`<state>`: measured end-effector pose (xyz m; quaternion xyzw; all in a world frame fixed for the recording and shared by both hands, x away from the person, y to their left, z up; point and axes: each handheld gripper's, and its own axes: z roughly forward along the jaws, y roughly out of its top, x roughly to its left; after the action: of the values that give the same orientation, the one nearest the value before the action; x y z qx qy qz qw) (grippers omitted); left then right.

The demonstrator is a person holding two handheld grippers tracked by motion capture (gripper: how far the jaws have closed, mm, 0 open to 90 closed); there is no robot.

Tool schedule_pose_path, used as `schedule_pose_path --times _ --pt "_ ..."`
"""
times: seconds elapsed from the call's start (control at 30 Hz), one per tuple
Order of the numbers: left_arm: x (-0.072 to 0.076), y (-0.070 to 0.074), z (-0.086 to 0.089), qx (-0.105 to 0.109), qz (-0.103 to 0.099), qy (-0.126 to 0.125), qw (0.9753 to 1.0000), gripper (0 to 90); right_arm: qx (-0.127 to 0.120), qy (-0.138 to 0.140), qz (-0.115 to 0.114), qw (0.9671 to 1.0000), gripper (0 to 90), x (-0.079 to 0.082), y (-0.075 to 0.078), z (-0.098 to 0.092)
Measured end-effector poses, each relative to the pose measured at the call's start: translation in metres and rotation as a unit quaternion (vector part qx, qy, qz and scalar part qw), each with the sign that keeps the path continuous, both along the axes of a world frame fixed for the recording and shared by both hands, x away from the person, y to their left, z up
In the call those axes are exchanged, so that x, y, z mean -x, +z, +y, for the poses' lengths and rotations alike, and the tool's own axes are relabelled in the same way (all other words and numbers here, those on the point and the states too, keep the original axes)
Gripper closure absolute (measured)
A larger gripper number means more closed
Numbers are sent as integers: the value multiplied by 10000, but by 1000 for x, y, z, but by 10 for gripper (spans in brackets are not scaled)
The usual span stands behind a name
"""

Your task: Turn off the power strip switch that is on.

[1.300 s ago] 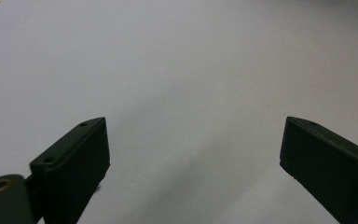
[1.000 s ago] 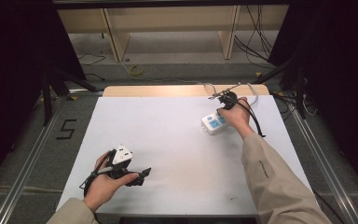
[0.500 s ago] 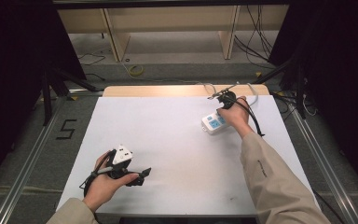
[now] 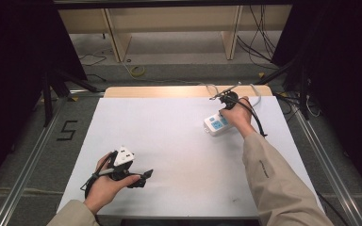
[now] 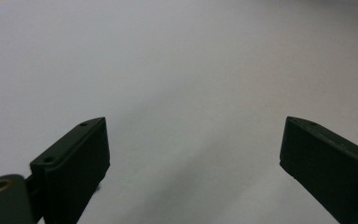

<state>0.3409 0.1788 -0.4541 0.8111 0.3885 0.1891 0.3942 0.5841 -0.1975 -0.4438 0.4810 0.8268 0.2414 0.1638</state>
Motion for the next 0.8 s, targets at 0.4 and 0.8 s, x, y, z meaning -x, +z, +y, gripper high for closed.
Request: schedule_pose_path --times 0.4,0.8 --pt "0 0 0 -10 13 -6 10000 77 137 14 16 9999 900 0 0 3" --pt "0 0 0 -8 13 -5 10000 78 117 21 -3 9999 900 0 0 2"
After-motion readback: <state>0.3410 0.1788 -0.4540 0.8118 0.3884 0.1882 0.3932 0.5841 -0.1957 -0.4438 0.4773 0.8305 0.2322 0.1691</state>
